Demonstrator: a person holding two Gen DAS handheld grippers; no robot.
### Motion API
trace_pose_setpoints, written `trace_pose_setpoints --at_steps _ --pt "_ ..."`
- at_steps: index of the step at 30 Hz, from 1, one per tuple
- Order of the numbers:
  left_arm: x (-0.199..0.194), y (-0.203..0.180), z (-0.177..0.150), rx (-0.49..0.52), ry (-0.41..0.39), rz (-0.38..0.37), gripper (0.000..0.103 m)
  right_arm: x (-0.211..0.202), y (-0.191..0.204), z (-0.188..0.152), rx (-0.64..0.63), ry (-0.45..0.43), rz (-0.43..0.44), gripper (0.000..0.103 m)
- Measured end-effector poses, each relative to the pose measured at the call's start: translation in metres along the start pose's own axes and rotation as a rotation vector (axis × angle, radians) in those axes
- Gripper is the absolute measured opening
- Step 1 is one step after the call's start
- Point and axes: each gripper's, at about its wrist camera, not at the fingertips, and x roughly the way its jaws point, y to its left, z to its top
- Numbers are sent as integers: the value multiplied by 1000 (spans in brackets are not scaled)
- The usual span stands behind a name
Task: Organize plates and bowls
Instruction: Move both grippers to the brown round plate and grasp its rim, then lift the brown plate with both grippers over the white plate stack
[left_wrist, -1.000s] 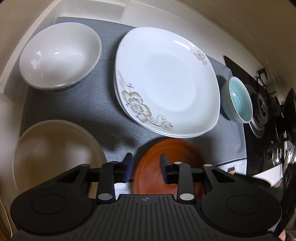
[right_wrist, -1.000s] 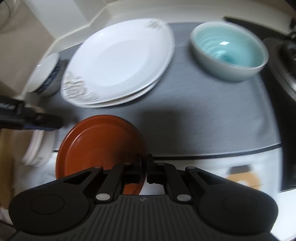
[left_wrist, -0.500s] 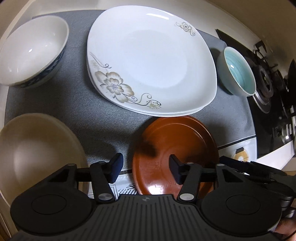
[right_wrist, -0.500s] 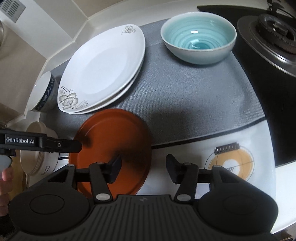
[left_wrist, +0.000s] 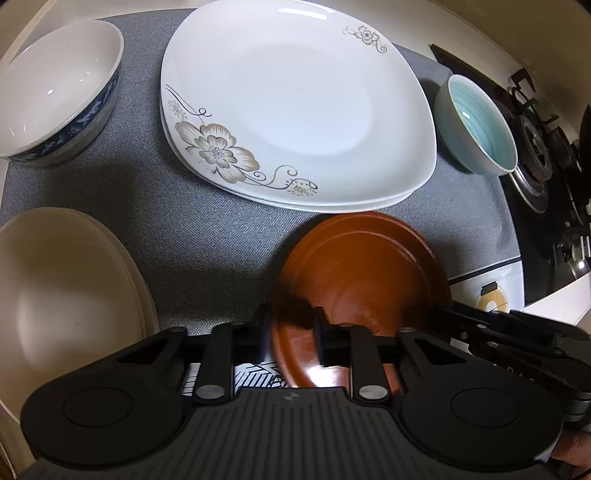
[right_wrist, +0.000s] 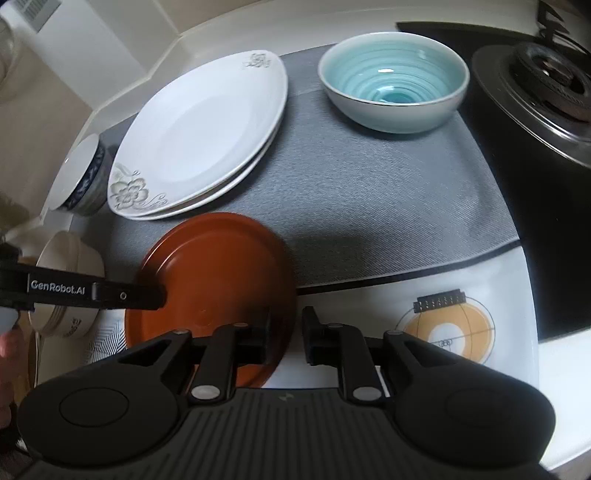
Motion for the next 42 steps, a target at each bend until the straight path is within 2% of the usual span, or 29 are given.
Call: trace_pose_setpoints --at_steps 1,3,5,7,11,16,22,24,27,30,33,37,40,42 --pt "1 -2 -1 7 -2 14 11 0 1 -1 -2 -2 -3 22" --pt "0 -6 -4 42 -12 29 10 -1 1 -3 3 -12 -11 22" --pt "0 -10 -7 56 -2 46 7 -2 5 -7 -28 -27 -66 7" --pt "1 -15 -9 57 12 42 7 -4 9 -9 -52 -36 -92 7" --pt "-5 -22 -11 75 12 50 7 -20 10 -8 -37 -67 -83 6" --pt "-23 -26 -12 98 -27 63 8 -46 8 0 14 -118 -2 7" --pt "-39 -20 -10 81 -19 35 9 -63 31 3 -47 -137 -43 11" --pt "-47 -19 -11 91 -17 23 9 -71 35 4 -44 -152 -43 11" --pt "-62 -15 -13 101 4 -37 11 -88 38 8 -43 -204 -58 11" --pt "-72 -15 -13 87 0 -32 11 -100 42 11 -18 -207 -30 11" --pt "-78 -18 -12 94 -19 -22 11 -108 53 12 -40 -205 -48 11" --pt "-94 -11 -9 55 -12 -70 10 -121 59 18 21 -200 -62 10" --pt "-118 -9 -4 67 -42 -101 10 -136 67 29 22 -211 -67 10" --pt "-137 -8 7 61 -92 -113 10 -141 74 43 -6 -240 -68 10"
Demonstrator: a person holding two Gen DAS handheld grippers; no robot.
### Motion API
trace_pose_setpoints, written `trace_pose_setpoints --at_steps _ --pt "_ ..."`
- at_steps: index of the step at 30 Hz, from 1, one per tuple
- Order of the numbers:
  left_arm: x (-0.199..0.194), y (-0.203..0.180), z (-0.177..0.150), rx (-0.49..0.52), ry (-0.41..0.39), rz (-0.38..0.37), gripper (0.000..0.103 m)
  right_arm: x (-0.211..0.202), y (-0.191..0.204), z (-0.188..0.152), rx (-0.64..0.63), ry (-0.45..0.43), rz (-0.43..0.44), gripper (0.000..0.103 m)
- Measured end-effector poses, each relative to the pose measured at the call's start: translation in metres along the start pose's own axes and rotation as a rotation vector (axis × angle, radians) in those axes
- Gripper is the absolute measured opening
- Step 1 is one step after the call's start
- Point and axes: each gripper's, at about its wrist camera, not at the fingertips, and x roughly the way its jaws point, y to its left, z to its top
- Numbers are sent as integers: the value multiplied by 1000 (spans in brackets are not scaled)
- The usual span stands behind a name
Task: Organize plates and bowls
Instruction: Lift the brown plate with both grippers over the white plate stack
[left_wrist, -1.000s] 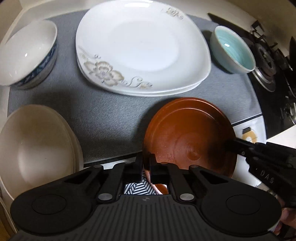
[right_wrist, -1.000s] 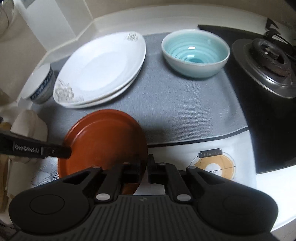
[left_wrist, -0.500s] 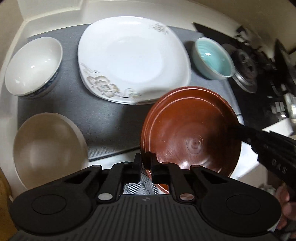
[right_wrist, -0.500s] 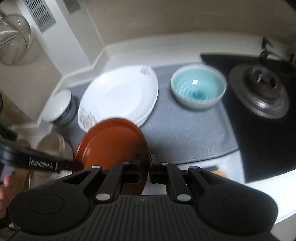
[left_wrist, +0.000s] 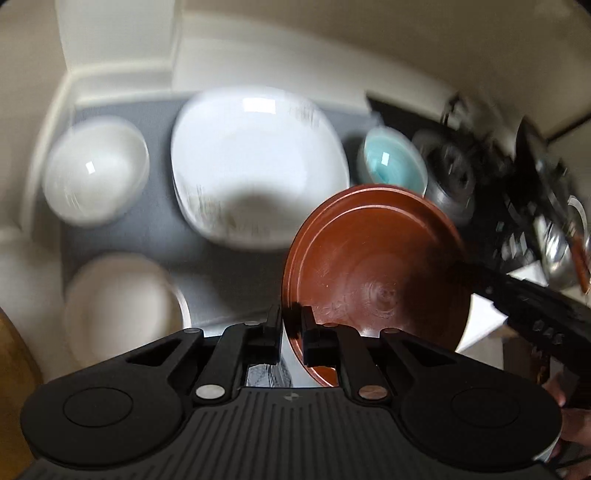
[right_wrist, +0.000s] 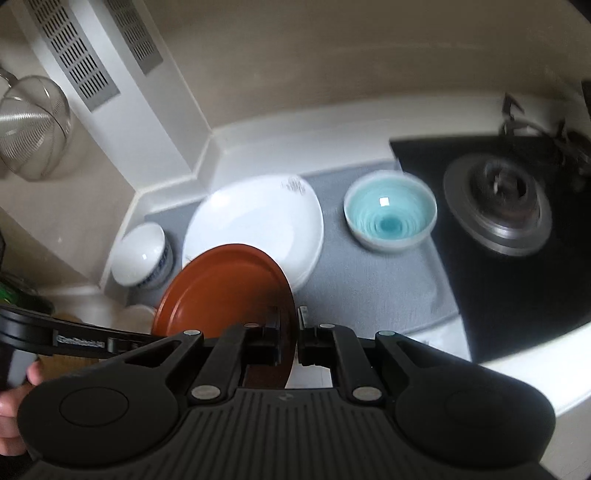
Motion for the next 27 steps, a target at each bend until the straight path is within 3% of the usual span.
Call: trace_pose_setpoints --at_steps 5,7,14,19,27 --pt "-37 -1 35 74 -179 54 10 11 11 46 24 -87 44 11" --pt "-44 -1 46 61 -198 73 10 8 20 62 17 -120 58 11" --pt "-86 -10 60 80 -394 102 11 -13 50 100 -149 -265 43 11" --pt "-54 -8 70 69 -378 163 19 21 37 115 -40 -196 94 11" --pt "19 22 82 16 -240 159 18 93 30 105 -81 -142 47 11"
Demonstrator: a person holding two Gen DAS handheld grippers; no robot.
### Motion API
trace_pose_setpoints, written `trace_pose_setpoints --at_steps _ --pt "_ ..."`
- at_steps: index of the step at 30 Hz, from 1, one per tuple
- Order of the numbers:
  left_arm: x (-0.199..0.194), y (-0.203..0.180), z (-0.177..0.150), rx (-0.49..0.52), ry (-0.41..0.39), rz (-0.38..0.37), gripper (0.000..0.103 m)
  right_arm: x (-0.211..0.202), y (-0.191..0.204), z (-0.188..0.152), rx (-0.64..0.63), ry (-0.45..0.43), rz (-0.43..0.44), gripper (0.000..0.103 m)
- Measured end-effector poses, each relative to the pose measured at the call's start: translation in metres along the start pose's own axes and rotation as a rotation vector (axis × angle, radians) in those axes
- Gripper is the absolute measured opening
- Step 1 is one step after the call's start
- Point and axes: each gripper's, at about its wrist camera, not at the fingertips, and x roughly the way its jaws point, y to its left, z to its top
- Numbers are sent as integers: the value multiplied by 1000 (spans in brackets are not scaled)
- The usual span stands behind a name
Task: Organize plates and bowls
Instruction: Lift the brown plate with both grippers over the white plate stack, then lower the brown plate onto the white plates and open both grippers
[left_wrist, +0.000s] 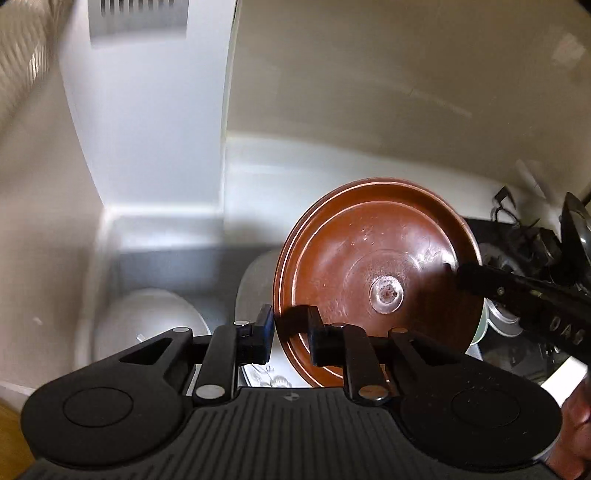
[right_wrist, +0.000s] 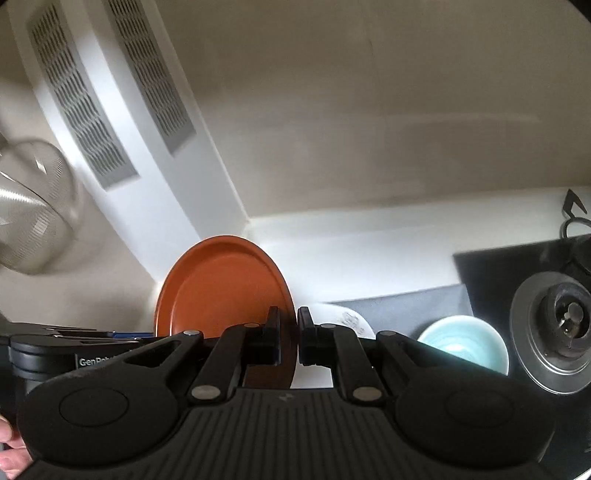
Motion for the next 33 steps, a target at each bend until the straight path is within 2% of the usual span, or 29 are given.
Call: trace_pose_setpoints --at_steps 6,8,14,18,19,23,29,30,32,33 --pt "55 11 -5 -26 96 -5 18 55 -25 -25 36 108 -39 10" --pt "65 9 -2 -23 98 11 18 65 -30 -31 39 127 -47 10" --pt "69 -12 -12 42 35 119 18 89 -27 -41 -3 176 -75 10" --pt "76 -14 -12 48 37 120 18 97 -39 -49 29 196 -81 10" --pt "89 -11 -9 61 42 129 18 100 -42 -51 44 204 -80 10" --pt "114 -6 -12 47 100 130 19 109 -45 -57 66 219 -87 11" --pt "109 -2 -18 43 73 113 19 105 -52 -57 71 205 -83 11" --pt "103 -1 -19 41 60 111 19 100 -51 -57 61 194 -90 13" --pt "91 0 -22 44 22 91 19 88 -52 -57 54 173 -73 32" --pt "86 -1 -23 51 10 75 19 84 -53 -58 54 169 -52 35"
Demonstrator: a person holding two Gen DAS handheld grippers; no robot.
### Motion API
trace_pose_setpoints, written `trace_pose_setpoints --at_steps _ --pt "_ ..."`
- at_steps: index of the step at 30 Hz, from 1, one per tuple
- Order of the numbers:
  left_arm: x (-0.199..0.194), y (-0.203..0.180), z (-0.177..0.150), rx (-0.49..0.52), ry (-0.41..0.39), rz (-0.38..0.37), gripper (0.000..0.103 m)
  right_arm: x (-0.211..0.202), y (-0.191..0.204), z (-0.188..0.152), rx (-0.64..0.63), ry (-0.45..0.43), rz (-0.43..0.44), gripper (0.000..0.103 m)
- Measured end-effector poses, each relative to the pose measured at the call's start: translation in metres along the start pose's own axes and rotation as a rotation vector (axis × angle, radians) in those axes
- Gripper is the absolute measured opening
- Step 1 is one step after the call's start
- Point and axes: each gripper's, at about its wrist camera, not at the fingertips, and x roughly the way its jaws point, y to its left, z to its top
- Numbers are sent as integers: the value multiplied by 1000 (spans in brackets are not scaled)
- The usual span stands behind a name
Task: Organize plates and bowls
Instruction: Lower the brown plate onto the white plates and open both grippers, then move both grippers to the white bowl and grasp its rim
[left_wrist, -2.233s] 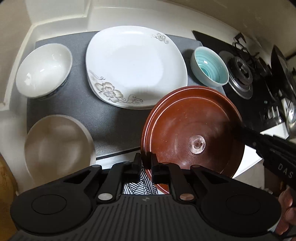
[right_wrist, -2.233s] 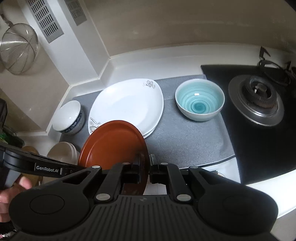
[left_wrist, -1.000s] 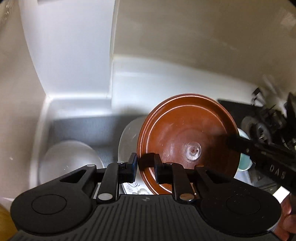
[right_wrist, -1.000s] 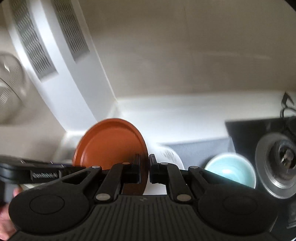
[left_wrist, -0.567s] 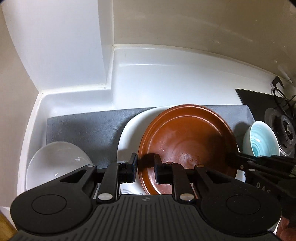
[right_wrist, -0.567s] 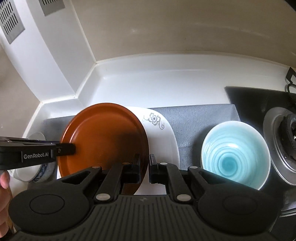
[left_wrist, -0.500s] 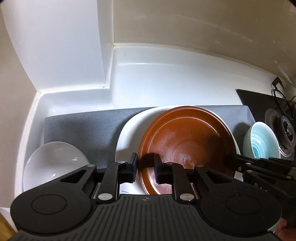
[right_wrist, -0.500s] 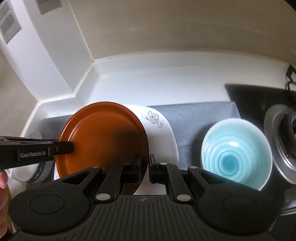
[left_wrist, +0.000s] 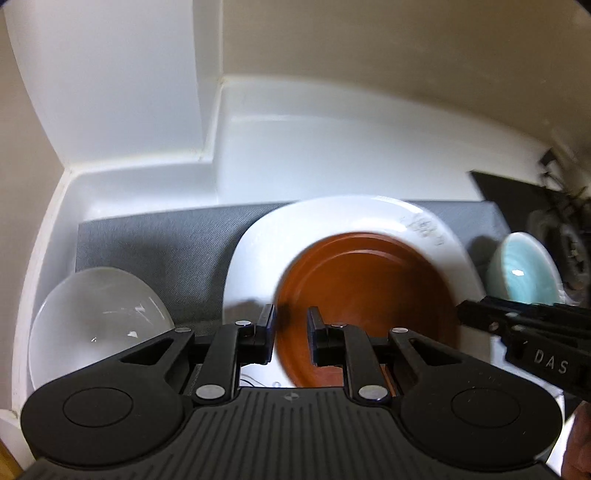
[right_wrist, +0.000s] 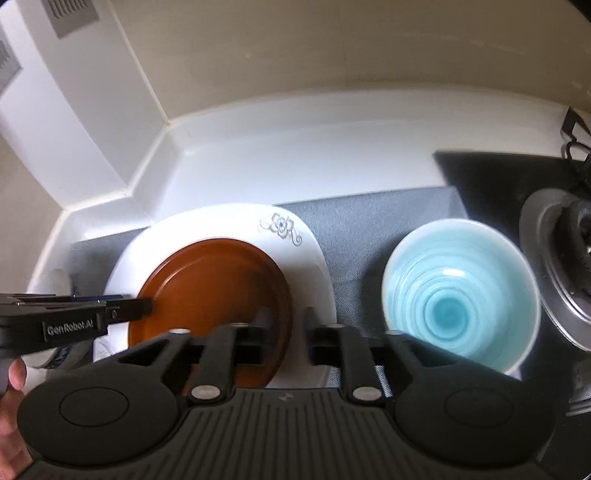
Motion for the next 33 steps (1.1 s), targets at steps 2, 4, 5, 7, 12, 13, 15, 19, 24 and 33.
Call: trace_pose_setpoints --at_steps 2,4,5,7,12,13,15,19,24,33 --pt "-3 -2 -2 10 -6 -19 19 -2 -1 -3 -3 8 22 35" --pt "5 -6 -3 30 9 0 19 0 -2 -5 1 13 26 35" --pt "12 -8 -2 29 20 20 19 1 -2 -6 13 13 23 35" --pt "13 -4 -4 6 47 34 19 -1 -1 -8 38 3 45 35" --pt "-47 36 -22 -132 -48 -81 52 -18 14 -13 8 -37 159 41" --pt "-60 49 -29 -172 -76 -95 69 -21 19 -13 1 -40 187 45" --pt "-82 76 -44 -242 -130 -93 80 -22 31 -14 -20 -41 249 49" --pt "-99 125 -70 -355 -168 -40 83 -16 65 -14 -93 -23 314 49" --pt "-90 160 -83 -482 -158 1 71 4 110 -7 -136 24 357 49" --pt "-53 185 -83 -611 -111 -15 27 34 158 -1 -172 83 326 49"
